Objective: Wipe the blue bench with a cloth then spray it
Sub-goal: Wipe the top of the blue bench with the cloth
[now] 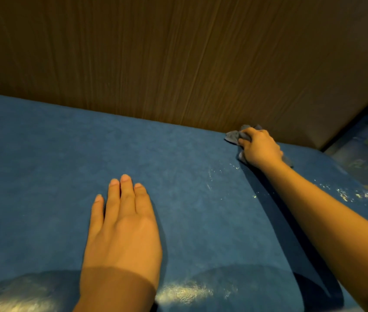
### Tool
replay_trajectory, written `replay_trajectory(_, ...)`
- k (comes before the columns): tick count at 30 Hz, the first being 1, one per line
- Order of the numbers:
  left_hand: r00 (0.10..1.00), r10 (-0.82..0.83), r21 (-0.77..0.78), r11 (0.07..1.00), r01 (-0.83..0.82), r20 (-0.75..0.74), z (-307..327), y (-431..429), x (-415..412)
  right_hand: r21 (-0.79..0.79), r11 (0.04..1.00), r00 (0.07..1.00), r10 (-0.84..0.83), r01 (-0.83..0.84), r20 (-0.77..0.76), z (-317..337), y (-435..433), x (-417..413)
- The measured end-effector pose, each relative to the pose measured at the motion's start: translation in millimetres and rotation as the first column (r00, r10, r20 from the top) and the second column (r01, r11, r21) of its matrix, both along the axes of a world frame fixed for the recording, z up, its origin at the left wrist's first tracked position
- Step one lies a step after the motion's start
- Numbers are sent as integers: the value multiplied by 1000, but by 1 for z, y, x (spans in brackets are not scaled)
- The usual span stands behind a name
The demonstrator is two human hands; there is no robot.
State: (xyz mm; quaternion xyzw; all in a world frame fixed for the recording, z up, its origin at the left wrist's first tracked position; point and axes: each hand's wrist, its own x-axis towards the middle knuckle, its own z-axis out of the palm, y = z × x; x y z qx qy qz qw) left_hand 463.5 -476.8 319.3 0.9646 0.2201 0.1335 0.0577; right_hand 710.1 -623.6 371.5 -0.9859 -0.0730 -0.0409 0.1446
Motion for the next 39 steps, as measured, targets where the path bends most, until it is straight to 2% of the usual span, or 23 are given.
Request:
replay_trajectory(4, 1000, 12, 8, 1000, -12, 9, -3, -3, -1, 10, 996, 996, 88, -88, 7, -1, 11, -16)
replay_trajectory(6, 988, -37, -80, 996, 25, -151, 13, -6, -2, 11, 989, 989, 148, -149, 17, -3, 18, -31)
replay_trajectory(7, 987, -40, -27, 999, 36, -157, 15, -7, 1, 17, 983, 983, 183, -184, 20, -4, 23, -39)
replay_trajectory(8, 991, -25, -58, 998, 18, -128, 17, -10, 0, 26, 975, 975, 219, -220, 20, -5, 28, -49)
replay_trajectory(9, 980, 0, -67, 998, -14, -199, 23, -11, -1, 36, 967, 968, 252, -253, 16, -5, 33, -58)
replay_trajectory(12, 986, 48, -24, 998, -53, -162, 11, -10, -1, 61, 937, 939, 344, -343, -10, -4, 46, -85)
replay_trajectory(14, 995, 24, 65, 998, -18, -102, -2, -5, -3, 60, 912, 914, 407, -405, -16, -5, 52, -103)
replay_trajectory(17, 999, 28, 69, 997, -26, -33, 11, -9, -1, 50, 875, 876, 482, -481, 0, -8, 52, -132)
replay_trajectory(24, 997, 50, -5, 999, -50, -53, 0, -4, -1, 40, 822, 823, 568, -568, 16, -13, 11, -181)
replay_trajectory(31, 998, -4, -24, 1000, 2, -63, -3, 6, 2, 36, 892, 892, 450, -451, 37, -11, -33, -170)
replay_trajectory(35, 998, -20, -38, 999, 18, -59, -9, 10, 2, 24, 982, 978, 186, -189, 96, -5, -70, -157)
replay_trajectory(39, 999, 2, -25, 1000, -3, -44, -7, 5, 3, 5, 999, 994, -53, 53, 93, -9, -91, -161)
